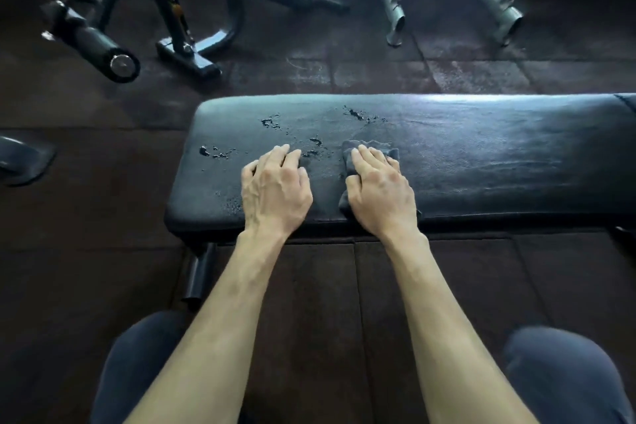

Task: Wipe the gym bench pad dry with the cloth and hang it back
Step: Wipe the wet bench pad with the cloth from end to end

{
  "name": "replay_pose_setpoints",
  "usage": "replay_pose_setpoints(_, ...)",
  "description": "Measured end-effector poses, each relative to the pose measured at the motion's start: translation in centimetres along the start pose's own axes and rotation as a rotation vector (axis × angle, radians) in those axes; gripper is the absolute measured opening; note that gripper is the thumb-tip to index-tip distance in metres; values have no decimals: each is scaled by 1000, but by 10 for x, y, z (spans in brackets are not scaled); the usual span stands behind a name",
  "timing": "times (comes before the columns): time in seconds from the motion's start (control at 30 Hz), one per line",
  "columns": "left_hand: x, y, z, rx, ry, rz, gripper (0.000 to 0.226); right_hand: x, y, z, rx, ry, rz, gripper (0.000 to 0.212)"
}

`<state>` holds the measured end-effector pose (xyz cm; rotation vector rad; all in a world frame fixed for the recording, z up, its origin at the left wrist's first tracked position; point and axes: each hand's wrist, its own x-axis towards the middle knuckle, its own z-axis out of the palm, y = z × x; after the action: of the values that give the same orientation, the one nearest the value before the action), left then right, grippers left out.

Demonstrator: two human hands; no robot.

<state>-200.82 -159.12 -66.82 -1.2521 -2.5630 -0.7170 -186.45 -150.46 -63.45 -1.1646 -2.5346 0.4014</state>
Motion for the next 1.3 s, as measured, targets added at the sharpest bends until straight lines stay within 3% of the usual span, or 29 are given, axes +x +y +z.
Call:
replay_pose_setpoints(0.17,-2,-5,0,7,-30,50,39,-4,-14,5,-21,31,132,48)
replay_pose_setpoints(0.37,-3,-9,-2,-26,-4,70,40,-7,-31,8,-46,68,152,45)
replay_pose_setpoints(0.53,-5,-7,-3,-33,14,61,39,-13,-3,9,-18,72,140,53)
replay_pose_setpoints(0.67,-3,-7,-4,-36,17,42,39,13,9,3,-77,53,187,46)
replay_pose_setpoints(0.77,-5,-6,-3,-28,32,34,38,19,-8,11,-98,58,96,39)
replay_pose_setpoints(0.93,-6,-7,-1,-22,29,23,36,-17,4,10,-36,25,-169,51)
replay_pose_setpoints(1.07,-6,-6,-2,-27,15,23,36,-4,34,-2,-73,-13,-21,55)
replay_pose_setpoints(1.13,-5,-7,-2,-25,18,23,36,17,19,0,-105,-28,56,47)
replay_pose_setpoints(1.2,-5,-8,-2,-24,16,21,36,25,-10,8,-106,-31,11,41)
replay_pose_setpoints(1.3,-6,-9,-2,-16,13,24,36,4,-29,17,-30,-28,-102,48)
